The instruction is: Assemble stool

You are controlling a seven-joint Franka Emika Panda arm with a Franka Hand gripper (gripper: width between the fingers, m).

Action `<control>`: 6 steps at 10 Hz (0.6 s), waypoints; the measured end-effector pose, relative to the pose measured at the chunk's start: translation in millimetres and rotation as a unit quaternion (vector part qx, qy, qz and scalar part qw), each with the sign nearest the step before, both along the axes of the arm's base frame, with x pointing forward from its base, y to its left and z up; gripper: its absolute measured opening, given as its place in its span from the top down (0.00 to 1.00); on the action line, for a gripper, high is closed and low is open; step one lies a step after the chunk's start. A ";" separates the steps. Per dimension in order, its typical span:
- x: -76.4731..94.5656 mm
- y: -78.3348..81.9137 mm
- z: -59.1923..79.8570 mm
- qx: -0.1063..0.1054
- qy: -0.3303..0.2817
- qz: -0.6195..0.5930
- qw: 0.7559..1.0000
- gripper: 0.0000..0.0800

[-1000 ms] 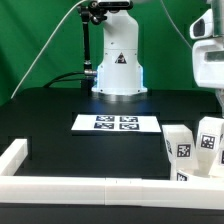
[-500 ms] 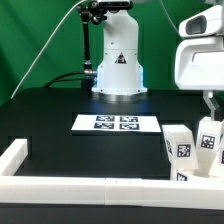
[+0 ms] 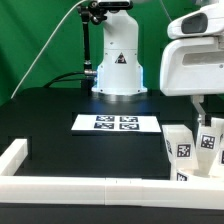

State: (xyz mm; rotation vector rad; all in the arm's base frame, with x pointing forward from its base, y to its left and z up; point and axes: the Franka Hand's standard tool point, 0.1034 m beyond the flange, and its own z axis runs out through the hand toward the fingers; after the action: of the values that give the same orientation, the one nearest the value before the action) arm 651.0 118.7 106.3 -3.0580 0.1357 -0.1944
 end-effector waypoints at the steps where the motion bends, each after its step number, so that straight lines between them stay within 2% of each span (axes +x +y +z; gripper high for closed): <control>1: 0.2 -1.9 0.0 -0.009 -0.002 0.032 0.999 0.19; 3: 0.6 -5.2 -0.3 -0.024 -0.005 0.096 0.995 0.19; 6: -0.5 -1.2 -3.4 -0.048 -0.009 0.232 0.972 0.19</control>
Offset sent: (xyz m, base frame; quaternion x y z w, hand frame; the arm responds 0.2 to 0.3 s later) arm 0.0008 0.0218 -0.0072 0.0351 0.0088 -0.2532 0.9667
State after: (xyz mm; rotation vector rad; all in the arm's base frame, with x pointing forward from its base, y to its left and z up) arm 650.6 117.5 102.9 -3.0710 -0.5998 -0.2006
